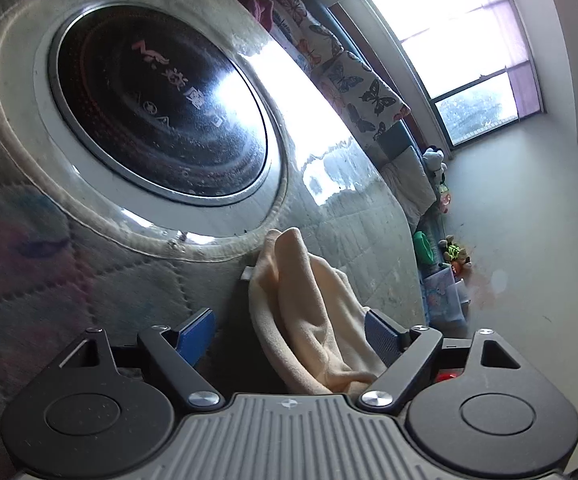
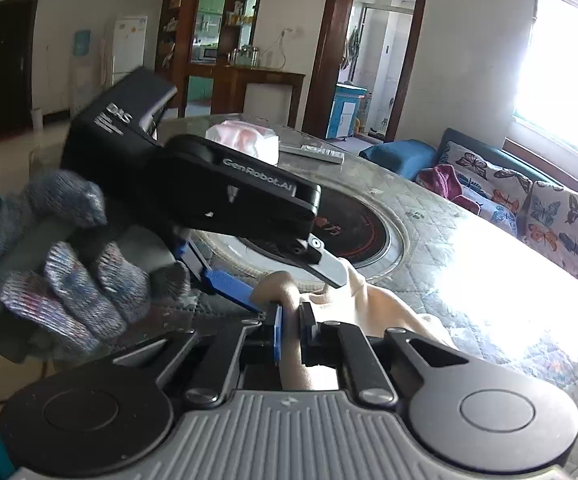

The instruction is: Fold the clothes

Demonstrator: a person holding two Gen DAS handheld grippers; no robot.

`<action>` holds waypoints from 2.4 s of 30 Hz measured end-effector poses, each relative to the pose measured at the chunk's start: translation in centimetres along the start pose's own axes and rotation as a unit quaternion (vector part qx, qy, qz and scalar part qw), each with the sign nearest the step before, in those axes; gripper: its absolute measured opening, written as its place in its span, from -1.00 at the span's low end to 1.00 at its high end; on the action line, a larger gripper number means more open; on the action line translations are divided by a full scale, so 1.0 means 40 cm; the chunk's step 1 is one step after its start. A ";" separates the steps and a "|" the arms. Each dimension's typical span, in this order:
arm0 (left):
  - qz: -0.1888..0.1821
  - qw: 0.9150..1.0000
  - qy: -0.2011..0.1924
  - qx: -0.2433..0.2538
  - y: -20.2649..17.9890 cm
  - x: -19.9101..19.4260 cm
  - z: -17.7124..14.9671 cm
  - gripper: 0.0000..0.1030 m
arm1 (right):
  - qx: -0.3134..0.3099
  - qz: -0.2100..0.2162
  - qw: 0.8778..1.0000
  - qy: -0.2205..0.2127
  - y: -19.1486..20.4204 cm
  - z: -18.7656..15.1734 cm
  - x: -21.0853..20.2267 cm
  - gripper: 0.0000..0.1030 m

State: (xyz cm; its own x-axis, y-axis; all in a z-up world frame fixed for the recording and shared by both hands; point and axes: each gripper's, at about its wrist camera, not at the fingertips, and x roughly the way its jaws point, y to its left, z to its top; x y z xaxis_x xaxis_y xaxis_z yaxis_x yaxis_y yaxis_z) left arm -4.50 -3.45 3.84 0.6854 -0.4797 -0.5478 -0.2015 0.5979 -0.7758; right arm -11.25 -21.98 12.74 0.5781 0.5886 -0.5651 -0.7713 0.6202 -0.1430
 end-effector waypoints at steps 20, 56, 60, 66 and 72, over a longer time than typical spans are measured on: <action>-0.043 0.997 0.027 -0.055 0.069 0.043 -0.019 -0.63 | 0.049 0.018 0.999 -0.012 -0.033 -0.041 -0.050 -0.78; -0.008 1.000 0.013 0.021 -0.026 0.057 -0.052 -0.60 | 0.341 -0.140 0.930 0.003 -0.416 -0.305 -0.084 -0.64; 0.007 0.999 0.011 0.051 -0.049 0.061 -0.056 -0.64 | 0.328 -0.149 0.933 0.002 -0.404 -0.296 -0.087 -0.71; 0.039 0.993 0.004 0.112 -0.098 0.065 -0.074 -0.65 | 0.315 -0.162 0.935 -0.021 -0.386 -0.278 -0.120 -0.74; 0.035 0.989 -0.005 0.146 -0.154 0.065 -0.088 -0.65 | 0.298 -0.176 0.937 -0.037 -0.372 -0.256 -0.164 -0.75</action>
State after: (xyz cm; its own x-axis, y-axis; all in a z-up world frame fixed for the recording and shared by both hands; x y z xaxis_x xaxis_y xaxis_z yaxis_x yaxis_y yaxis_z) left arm -3.95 -10.63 6.09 0.6841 -0.4249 -0.5929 -0.0397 0.7900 -0.6119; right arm -6.29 -40.37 10.25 0.8029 0.3131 -0.5072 -0.2559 0.9496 0.1811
